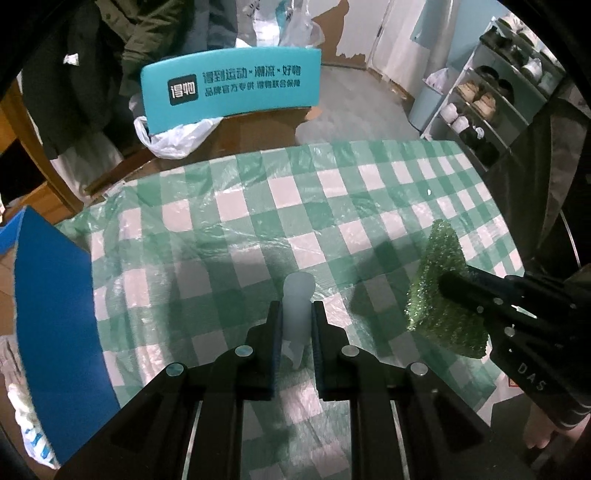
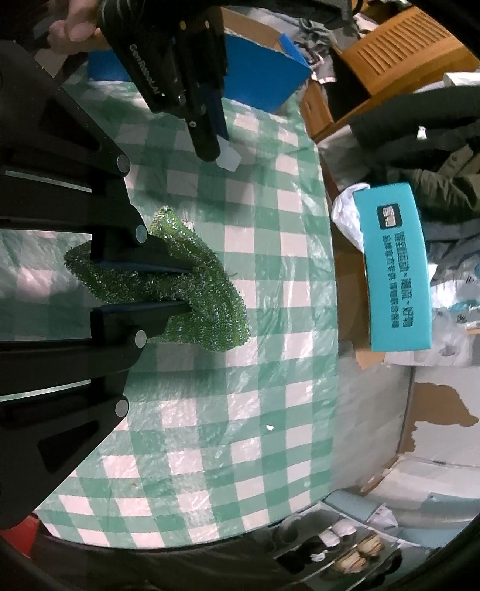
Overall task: Organize soft objects
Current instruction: 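Lift both held items and carry them over the cardboard box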
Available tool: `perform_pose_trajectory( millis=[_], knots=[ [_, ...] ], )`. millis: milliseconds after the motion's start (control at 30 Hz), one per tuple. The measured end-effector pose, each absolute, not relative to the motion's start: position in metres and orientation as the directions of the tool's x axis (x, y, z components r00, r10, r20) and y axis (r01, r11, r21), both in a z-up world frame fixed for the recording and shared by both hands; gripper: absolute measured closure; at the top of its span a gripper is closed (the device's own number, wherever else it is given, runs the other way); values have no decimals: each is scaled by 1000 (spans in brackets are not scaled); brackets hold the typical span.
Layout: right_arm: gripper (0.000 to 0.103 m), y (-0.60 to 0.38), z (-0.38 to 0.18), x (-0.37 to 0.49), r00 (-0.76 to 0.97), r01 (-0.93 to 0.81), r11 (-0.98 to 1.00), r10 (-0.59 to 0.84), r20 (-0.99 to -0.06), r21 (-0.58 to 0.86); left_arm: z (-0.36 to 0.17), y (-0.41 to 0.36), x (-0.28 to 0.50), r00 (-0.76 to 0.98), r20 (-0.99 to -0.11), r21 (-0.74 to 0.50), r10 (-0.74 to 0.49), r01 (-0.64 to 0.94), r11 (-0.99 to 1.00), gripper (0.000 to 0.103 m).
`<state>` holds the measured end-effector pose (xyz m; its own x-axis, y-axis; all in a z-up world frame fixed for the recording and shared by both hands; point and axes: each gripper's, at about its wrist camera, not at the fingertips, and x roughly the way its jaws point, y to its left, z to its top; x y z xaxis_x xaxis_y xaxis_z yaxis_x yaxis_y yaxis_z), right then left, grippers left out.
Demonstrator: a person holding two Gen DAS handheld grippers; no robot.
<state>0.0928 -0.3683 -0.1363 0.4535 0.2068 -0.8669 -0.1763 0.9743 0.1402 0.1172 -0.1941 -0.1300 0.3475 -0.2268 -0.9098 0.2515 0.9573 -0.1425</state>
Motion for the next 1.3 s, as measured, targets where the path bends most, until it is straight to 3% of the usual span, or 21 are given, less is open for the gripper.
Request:
perform_pose_trajectory(
  millis=[1300],
  knots=[
    [91,-261,-66,53,480,-397,913,290,-828,90,-55,-86,46,472,-862,-123,-185,159,979,88]
  ],
)
